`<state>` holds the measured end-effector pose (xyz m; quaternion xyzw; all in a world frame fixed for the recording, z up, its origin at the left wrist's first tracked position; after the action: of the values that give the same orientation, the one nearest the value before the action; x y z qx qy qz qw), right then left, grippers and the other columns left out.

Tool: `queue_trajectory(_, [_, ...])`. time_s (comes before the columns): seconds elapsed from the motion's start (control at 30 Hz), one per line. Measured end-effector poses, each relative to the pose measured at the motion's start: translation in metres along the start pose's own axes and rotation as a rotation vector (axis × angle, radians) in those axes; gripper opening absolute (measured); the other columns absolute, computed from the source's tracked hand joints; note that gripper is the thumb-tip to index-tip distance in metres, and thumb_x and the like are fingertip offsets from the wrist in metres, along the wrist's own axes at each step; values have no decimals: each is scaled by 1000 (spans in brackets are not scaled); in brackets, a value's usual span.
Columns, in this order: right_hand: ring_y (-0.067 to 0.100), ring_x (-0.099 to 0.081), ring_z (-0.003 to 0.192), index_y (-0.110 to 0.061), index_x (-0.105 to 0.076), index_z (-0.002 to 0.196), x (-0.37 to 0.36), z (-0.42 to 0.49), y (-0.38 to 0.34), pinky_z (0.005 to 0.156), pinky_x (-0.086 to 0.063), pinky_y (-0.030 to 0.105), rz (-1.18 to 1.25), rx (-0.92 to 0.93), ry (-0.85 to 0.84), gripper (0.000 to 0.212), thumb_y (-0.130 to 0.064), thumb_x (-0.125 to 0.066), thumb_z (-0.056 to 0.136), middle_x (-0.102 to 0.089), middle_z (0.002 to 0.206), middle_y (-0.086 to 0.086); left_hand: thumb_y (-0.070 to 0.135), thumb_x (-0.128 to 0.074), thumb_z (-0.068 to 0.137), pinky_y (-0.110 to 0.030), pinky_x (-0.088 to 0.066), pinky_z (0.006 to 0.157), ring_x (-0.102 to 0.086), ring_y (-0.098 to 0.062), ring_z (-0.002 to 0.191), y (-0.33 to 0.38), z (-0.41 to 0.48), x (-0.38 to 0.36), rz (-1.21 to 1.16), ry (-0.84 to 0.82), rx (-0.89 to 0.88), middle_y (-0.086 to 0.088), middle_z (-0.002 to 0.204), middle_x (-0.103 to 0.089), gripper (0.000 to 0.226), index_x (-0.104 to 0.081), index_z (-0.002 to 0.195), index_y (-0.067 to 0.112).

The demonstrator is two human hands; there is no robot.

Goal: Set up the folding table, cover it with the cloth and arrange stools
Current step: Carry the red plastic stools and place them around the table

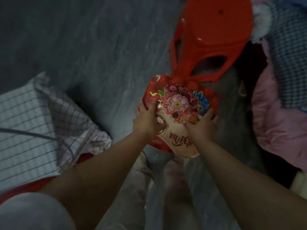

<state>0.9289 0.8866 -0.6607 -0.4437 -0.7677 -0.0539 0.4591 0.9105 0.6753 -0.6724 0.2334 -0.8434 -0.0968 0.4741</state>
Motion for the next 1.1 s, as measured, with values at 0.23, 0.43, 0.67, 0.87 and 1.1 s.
queue_trajectory(0.23, [43, -26, 142, -16, -4, 158, -95, -66, -91, 109, -37, 51, -98, 200, -122, 115, -39, -83, 77, -6, 162, 19, 55, -88, 64, -58, -39, 111, -16, -38, 150, -139, -33, 52, -138, 151, 166, -8, 166, 1, 119, -10, 154, 45])
queue_trajectory(0.43, [41, -31, 140, -19, -1, 157, -183, -106, -151, 106, -42, 53, -220, 345, -204, 114, -44, -80, 78, -5, 161, 17, 54, -88, 63, -58, -41, 109, -24, -42, 146, -247, -47, 75, -227, 227, 290, -13, 163, -7, 120, -11, 156, 43])
queue_trajectory(0.67, [39, -27, 143, -23, 1, 157, -265, -124, -202, 107, -40, 56, -315, 435, -243, 116, -49, -79, 77, -5, 162, 14, 56, -88, 63, -62, -37, 111, -20, -46, 148, -335, -38, 87, -280, 278, 380, -15, 166, -1, 120, -10, 153, 46])
queue_trajectory(0.87, [40, -28, 142, -23, 1, 157, -302, -123, -238, 105, -41, 55, -361, 501, -240, 117, -51, -79, 77, -9, 161, 16, 58, -88, 60, -62, -31, 114, -17, -46, 149, -373, -22, 99, -308, 299, 434, -17, 167, 1, 118, -12, 150, 49])
queue_trajectory(1.1, [42, -27, 142, -25, 1, 157, -323, -118, -267, 104, -44, 56, -418, 529, -251, 113, -51, -77, 79, -7, 161, 18, 59, -89, 58, -62, -35, 112, -22, -40, 149, -396, 0, 109, -338, 302, 463, -11, 165, -7, 122, -16, 154, 43])
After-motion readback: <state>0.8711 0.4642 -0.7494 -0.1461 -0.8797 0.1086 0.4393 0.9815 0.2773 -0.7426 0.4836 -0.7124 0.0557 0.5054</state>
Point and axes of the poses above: each hand's wrist, its own z-axis towards the middle knuckle, its own x-axis out of the back of the hand, y = z × x, the point moved 4 cm from there along z, towards the middle knuckle
